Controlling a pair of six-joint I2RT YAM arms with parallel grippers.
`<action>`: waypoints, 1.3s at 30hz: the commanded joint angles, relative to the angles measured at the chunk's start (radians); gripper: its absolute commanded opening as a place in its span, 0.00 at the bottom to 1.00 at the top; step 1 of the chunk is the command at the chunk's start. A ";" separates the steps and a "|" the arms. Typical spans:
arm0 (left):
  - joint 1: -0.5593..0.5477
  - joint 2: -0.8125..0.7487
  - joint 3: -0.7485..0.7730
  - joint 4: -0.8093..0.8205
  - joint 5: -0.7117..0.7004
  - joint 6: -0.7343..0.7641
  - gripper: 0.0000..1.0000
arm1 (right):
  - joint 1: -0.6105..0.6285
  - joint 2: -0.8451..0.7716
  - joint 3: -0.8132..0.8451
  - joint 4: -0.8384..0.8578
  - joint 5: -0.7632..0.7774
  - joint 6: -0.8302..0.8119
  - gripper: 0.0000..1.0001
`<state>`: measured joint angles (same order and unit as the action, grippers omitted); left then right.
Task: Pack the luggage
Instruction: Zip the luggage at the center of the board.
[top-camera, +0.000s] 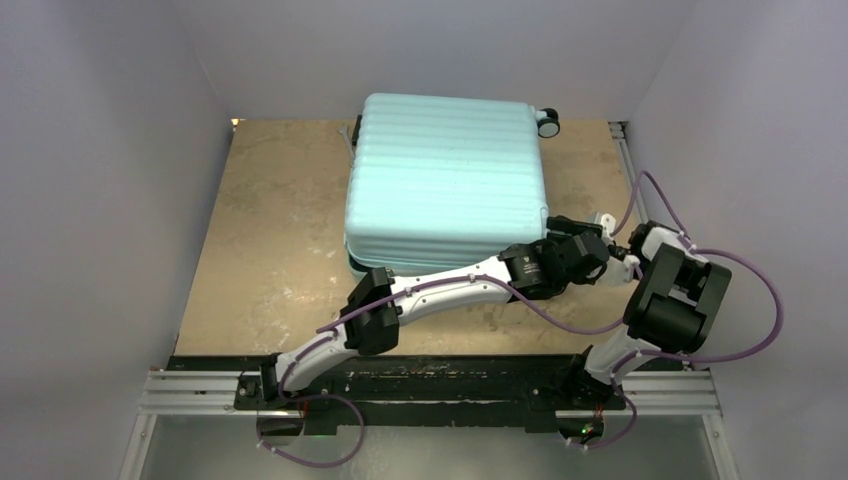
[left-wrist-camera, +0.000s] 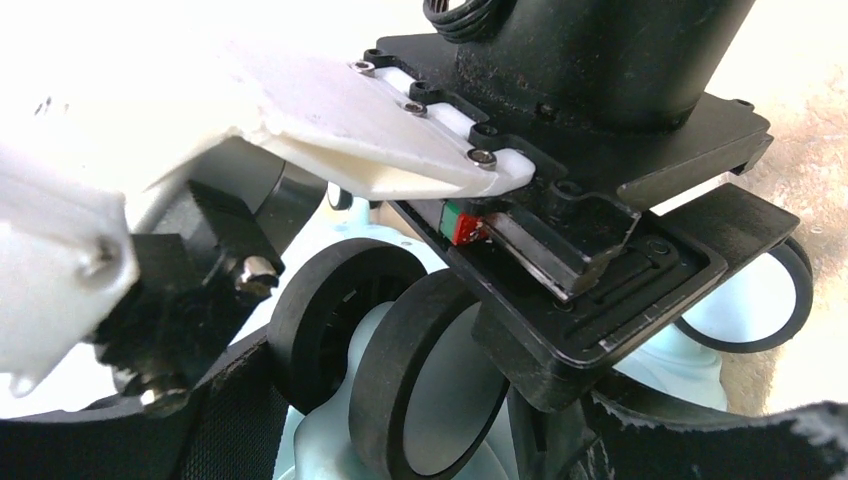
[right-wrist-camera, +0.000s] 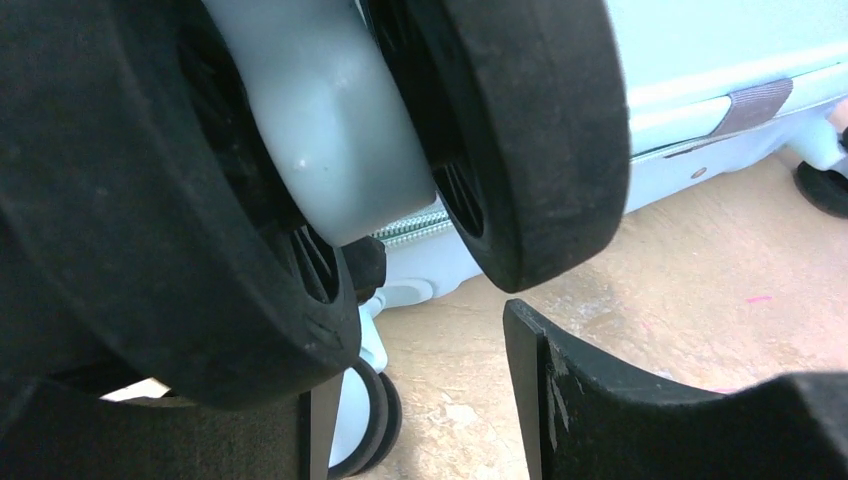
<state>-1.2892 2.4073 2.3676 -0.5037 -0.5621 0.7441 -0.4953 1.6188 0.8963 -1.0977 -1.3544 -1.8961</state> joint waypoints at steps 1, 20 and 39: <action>0.071 -0.177 0.028 0.263 -0.202 -0.179 0.00 | 0.053 0.019 -0.014 -0.031 -0.004 0.004 0.63; 0.107 -0.270 0.030 0.261 -0.193 -0.202 0.00 | 0.106 0.168 0.132 -0.031 -0.072 0.118 0.72; 0.108 -0.344 0.036 0.266 -0.209 -0.193 0.00 | 0.078 0.233 0.188 -0.031 -0.018 0.287 0.73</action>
<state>-1.2182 2.2810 2.3253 -0.5121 -0.6445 0.5758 -0.4271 1.9938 1.1328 -1.1072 -1.3926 -1.5307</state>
